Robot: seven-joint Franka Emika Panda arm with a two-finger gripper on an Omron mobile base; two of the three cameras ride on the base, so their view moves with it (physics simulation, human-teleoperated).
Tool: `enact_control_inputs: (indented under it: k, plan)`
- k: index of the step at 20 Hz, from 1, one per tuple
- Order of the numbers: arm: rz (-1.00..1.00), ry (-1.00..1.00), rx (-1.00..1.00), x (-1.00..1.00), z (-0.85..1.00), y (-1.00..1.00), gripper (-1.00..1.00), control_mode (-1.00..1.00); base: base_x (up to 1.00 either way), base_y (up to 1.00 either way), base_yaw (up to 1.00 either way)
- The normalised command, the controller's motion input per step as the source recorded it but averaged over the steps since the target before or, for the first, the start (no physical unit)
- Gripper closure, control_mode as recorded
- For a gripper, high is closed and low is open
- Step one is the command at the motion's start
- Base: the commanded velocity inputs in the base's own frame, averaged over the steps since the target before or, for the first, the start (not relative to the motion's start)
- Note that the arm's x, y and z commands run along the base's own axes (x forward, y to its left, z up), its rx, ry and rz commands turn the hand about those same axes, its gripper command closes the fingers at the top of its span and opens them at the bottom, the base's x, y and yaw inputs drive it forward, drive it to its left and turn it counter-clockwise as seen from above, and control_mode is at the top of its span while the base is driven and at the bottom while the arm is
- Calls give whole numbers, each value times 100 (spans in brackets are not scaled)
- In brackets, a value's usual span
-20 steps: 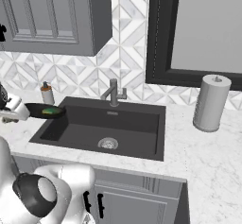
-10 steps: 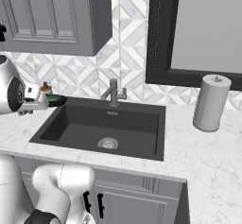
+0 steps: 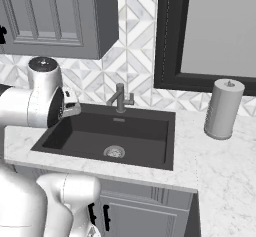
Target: Pick the pan and sponge and place them into the sink. Then turn on the water.
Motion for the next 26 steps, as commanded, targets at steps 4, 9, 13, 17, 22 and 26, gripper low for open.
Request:
enact_control_inputs:
  k: [4, 9, 13, 17, 22, 26]
  plan:
    - [34, 0, 1, -28, 14, -91, 100, -100, 0, 0, 0]
    - [31, 0, 1, -22, 1, -86, 100, -100, 0, 0, 0]
    - [17, 0, 0, -4, -13, -72, 100, -100, 0, 0, 0]
    - [1, 1, 0, 36, -1, -73, 100, -100, 0, 0, 0]
    - [2, 1, 0, 20, -31, -50, 100, -100, 0, 0, 0]
    - [8, 1, 0, 8, -51, -36, 100, -100, 0, 0, 0]
